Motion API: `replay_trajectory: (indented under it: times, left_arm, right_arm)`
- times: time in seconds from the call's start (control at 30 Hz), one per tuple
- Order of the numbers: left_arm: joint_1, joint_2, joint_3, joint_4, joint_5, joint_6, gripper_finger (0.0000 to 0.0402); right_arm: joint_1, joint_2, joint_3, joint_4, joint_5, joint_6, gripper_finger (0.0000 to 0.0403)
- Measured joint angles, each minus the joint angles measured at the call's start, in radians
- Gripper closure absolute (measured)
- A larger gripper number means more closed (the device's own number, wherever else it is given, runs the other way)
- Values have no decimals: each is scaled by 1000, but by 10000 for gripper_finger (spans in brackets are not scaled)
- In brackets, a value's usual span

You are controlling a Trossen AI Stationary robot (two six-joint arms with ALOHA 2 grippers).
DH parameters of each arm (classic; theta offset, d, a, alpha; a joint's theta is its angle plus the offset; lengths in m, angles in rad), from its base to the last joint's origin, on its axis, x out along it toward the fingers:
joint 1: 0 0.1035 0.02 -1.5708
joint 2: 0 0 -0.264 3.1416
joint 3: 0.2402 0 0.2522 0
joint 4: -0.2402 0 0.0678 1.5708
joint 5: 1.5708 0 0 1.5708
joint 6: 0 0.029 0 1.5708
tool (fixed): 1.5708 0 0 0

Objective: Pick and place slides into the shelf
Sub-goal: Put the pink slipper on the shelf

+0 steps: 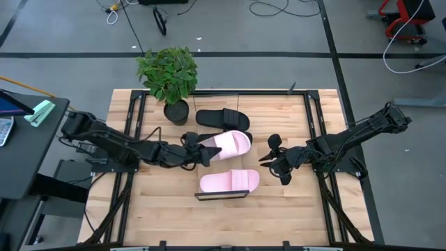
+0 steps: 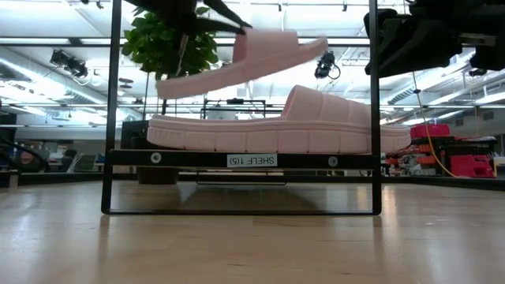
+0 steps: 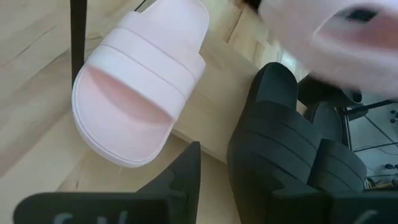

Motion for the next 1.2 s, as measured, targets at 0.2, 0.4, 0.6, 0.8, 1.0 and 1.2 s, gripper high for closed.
replay_trajectory:
  times: [0.2,0.4,0.6,0.8,1.0,1.2]
  left_arm:
    - [16,76,-1,86,28,-16,393]
    - [15,139,-1,134,39,-17,393]
    - [16,215,0,209,36,-38,394]
    - [15,269,0,254,59,-71,394]
    - [12,289,0,261,106,-124,394]
    - [14,289,0,261,145,-133,394]
  right_arm:
    - [0,0,0,-5,-1,0,316]
    - [0,0,0,-12,-2,0,319]
    - [0,0,0,-15,-5,0,318]
    - [0,0,0,-18,-5,0,320]
    - [0,0,0,-19,-5,0,320]
    - [0,0,0,-18,-4,0,322]
